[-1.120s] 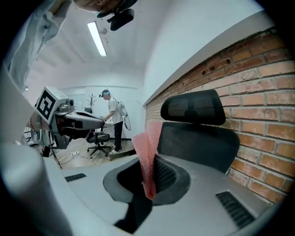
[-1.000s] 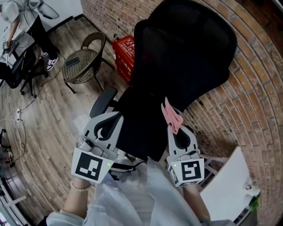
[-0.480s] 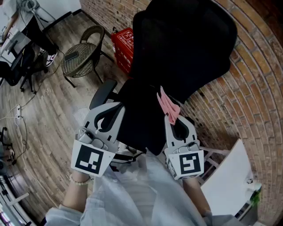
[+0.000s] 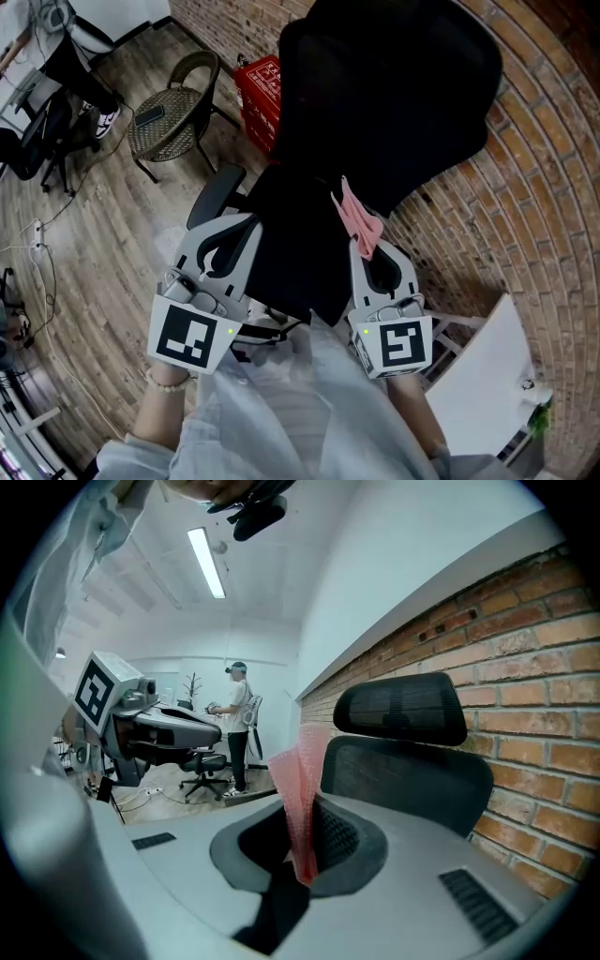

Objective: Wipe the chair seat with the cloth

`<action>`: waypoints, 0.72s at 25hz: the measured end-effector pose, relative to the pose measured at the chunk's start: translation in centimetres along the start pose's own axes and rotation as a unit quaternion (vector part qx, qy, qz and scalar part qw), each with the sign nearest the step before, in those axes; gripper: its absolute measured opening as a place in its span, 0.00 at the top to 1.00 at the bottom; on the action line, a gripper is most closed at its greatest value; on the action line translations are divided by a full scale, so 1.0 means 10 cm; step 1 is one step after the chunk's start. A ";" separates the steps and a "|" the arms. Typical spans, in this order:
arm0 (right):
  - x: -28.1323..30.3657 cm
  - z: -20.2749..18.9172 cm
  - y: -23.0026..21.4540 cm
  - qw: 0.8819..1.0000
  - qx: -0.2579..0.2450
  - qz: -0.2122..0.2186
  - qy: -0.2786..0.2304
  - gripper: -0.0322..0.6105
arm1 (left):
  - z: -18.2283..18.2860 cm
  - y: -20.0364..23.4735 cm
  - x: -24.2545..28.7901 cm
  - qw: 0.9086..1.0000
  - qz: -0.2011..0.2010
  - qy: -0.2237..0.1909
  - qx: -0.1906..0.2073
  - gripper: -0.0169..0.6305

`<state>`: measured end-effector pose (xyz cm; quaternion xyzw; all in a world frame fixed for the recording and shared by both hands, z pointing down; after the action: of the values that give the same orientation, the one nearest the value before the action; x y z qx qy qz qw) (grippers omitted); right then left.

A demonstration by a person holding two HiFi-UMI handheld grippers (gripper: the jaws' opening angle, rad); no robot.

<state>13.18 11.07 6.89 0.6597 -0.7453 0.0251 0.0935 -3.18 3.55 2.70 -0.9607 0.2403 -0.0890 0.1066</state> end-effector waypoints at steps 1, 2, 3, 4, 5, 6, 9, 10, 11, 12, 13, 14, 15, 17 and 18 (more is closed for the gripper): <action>0.00 0.00 0.00 1.000 -0.001 0.000 0.001 0.86 | 0.00 0.00 0.00 1.000 0.000 0.000 0.000 0.95; -0.01 0.00 0.00 1.000 -0.001 0.001 0.001 0.86 | 0.01 0.00 0.00 1.000 0.000 0.000 0.000 0.95; -0.01 0.01 0.00 1.000 -0.002 0.002 0.001 0.86 | 0.01 0.00 0.00 1.000 0.000 0.000 0.000 0.95; -0.01 0.01 0.00 1.000 -0.002 0.003 0.001 0.86 | 0.01 0.00 0.00 1.000 0.000 0.000 0.000 0.95; -0.01 0.00 0.00 1.000 -0.003 0.004 0.002 0.86 | 0.00 0.00 0.00 1.000 0.000 0.000 -0.001 0.95; -0.01 0.00 0.00 1.000 -0.004 0.005 0.003 0.86 | 0.00 0.00 0.01 1.000 0.000 0.000 -0.004 0.95; 0.01 0.00 0.01 1.000 -0.006 0.007 0.006 0.86 | -0.01 0.00 0.02 1.000 0.001 0.001 -0.007 0.95; 0.01 -0.01 0.01 1.000 -0.006 0.008 0.006 0.86 | -0.01 0.00 0.02 1.000 0.001 0.001 -0.006 0.95; 0.01 -0.01 0.01 1.000 -0.007 0.008 0.006 0.86 | -0.02 0.00 0.02 1.000 0.002 0.000 -0.007 0.95; 0.01 -0.02 0.01 1.000 -0.008 0.008 0.006 0.86 | -0.02 0.00 0.02 1.000 0.002 -0.001 -0.007 0.95; 0.00 -0.03 0.02 1.000 -0.008 0.008 0.007 0.86 | -0.03 0.00 0.01 1.000 0.002 -0.001 -0.008 0.95; 0.00 -0.03 0.02 1.000 -0.008 0.008 0.009 0.86 | -0.03 0.00 0.01 1.000 0.002 -0.001 -0.008 0.95; 0.00 -0.04 0.02 1.000 -0.008 0.008 0.010 0.86 | -0.03 0.00 0.01 1.000 0.003 0.000 -0.008 0.95; 0.00 -0.04 0.01 1.000 -0.008 0.007 0.012 0.86 | -0.03 0.00 0.01 1.000 0.004 0.001 -0.008 0.95; 0.00 -0.03 0.00 1.000 -0.008 0.007 0.013 0.86 | -0.02 0.00 0.01 1.000 0.004 0.001 -0.009 0.95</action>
<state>13.18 11.14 7.20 0.6535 -0.7486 0.0285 0.1083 -3.17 3.47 2.93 -0.9605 0.2452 -0.0873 0.0983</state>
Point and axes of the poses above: the fingertips, and each gripper's own axes: x forward along the fingers, y to its left, z out of its top, the point moved 5 cm from there along -x, backward along the fingers, and after that the axes turned 5 degrees about -y, right-handed, at the moved point
